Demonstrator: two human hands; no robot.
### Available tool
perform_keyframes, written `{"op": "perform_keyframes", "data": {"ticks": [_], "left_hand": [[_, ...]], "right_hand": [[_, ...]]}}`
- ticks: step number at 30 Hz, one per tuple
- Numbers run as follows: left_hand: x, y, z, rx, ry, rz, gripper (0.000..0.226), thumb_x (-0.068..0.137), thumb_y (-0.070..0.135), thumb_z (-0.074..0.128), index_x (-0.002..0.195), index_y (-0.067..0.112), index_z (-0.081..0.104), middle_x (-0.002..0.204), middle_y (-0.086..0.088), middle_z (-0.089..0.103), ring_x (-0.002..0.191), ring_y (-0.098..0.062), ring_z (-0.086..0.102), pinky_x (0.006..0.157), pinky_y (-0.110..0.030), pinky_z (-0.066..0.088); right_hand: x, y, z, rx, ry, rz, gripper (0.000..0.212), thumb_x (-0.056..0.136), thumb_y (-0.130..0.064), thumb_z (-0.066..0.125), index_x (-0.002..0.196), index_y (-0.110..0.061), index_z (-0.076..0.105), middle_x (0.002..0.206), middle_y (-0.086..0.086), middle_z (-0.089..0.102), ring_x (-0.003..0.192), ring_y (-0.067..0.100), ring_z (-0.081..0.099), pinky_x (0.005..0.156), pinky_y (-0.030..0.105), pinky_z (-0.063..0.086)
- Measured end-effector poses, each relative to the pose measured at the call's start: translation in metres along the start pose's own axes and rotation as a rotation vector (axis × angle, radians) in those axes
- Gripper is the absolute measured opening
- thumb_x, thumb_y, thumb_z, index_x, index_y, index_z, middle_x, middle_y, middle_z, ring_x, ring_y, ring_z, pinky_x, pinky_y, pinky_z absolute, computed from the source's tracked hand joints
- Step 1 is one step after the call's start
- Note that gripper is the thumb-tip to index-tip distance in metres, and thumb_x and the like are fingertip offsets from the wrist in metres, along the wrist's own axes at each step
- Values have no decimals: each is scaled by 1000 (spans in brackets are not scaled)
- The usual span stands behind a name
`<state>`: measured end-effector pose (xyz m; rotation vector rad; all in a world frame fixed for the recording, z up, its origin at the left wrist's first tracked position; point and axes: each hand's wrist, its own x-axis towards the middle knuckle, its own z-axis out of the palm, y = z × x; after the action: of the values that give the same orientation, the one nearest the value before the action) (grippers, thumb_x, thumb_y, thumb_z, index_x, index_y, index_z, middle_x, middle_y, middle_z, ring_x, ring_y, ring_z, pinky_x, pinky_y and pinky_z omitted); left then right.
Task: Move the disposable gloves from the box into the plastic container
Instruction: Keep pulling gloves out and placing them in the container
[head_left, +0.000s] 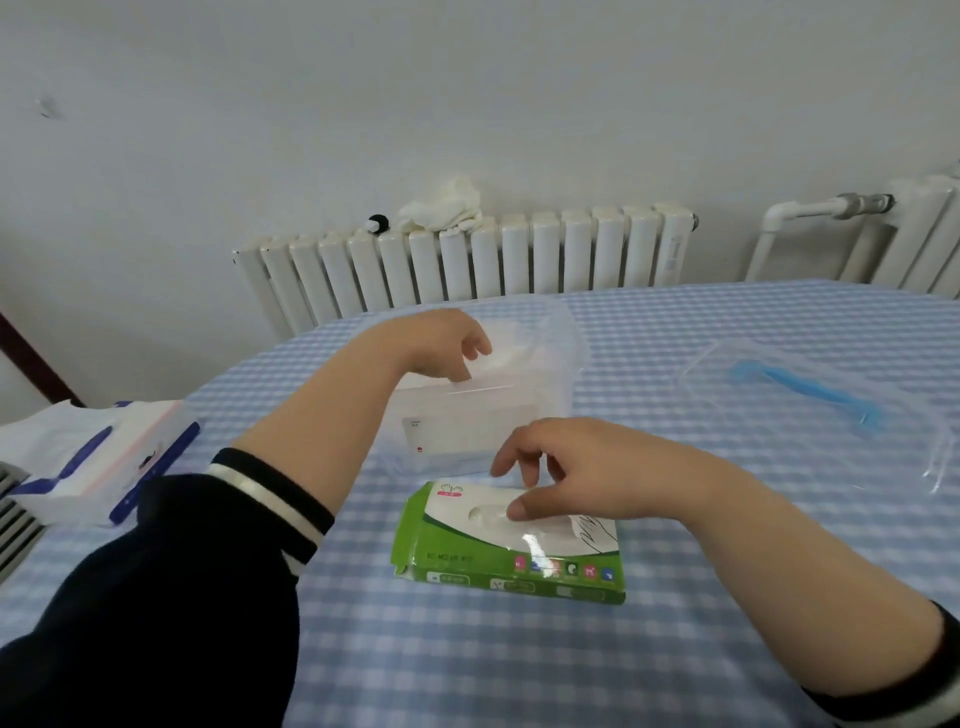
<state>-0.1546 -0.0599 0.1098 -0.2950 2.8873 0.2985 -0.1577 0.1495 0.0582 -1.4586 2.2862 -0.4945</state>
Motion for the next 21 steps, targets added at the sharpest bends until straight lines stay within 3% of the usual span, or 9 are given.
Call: {"op": "perform_keyframes", "data": {"ticks": [4, 6, 8, 11, 13, 16, 19, 21], "left_hand": [[-32, 8, 8, -244, 274, 89, 61, 87, -11, 41, 136, 23, 53, 134, 7, 57, 123, -6, 52, 97, -19, 39], [-52, 18, 24, -416, 516, 219, 58, 87, -11, 37, 124, 28, 60, 119, 13, 63, 110, 2, 58, 95, -15, 44], [-71, 22, 48, -582, 648, 375, 49, 89, -8, 41, 110, 30, 62, 102, 15, 68, 93, -1, 65, 83, -17, 50], [-86, 19, 88, -650, 550, 425, 35, 94, 5, 52, 110, 35, 60, 96, 15, 68, 89, -8, 67, 80, -28, 54], [-86, 13, 109, -597, 406, 359, 27, 94, 23, 62, 116, 37, 56, 104, 20, 65, 100, 1, 62, 90, -27, 51], [-85, 3, 130, -601, 249, 269, 56, 77, 41, 79, 122, 42, 45, 121, 26, 53, 114, 10, 50, 99, -24, 45], [-87, -4, 138, -528, 179, 243, 82, 64, 49, 86, 129, 44, 36, 130, 24, 42, 119, 9, 45, 99, -23, 43], [-88, -5, 140, -454, 164, 220, 90, 63, 51, 86, 134, 43, 30, 132, 24, 41, 119, 6, 45, 94, -17, 42]], "right_hand": [[10, 8, 14, 28, -68, 20, 34, 84, -45, 71, 115, -43, 60, 103, -19, 51, 83, -3, 49, 73, 18, 38], [14, 12, 20, 53, -75, 8, 28, 84, -41, 72, 111, -42, 63, 100, -18, 50, 82, -5, 48, 74, 17, 37], [17, 15, 26, 109, -73, -2, 24, 85, -38, 71, 108, -41, 66, 99, -17, 50, 79, -5, 48, 73, 14, 37], [19, 19, 29, 204, -57, -9, 16, 88, -31, 70, 102, -38, 69, 99, -14, 53, 73, -4, 49, 71, 14, 42], [20, 19, 30, 181, -43, -34, 11, 87, -27, 70, 90, -38, 66, 93, -14, 56, 66, -5, 50, 65, 14, 42], [24, 19, 34, 138, -2, -29, 10, 83, -27, 72, 78, -35, 68, 99, -14, 60, 64, -6, 52, 61, 15, 41], [26, 19, 39, 120, 37, -29, 10, 82, -29, 73, 79, -37, 69, 110, -14, 58, 74, -6, 51, 68, 16, 41], [26, 19, 40, 121, 51, -28, 9, 84, -28, 71, 79, -35, 67, 104, -16, 57, 79, -1, 51, 76, 24, 44]]}}
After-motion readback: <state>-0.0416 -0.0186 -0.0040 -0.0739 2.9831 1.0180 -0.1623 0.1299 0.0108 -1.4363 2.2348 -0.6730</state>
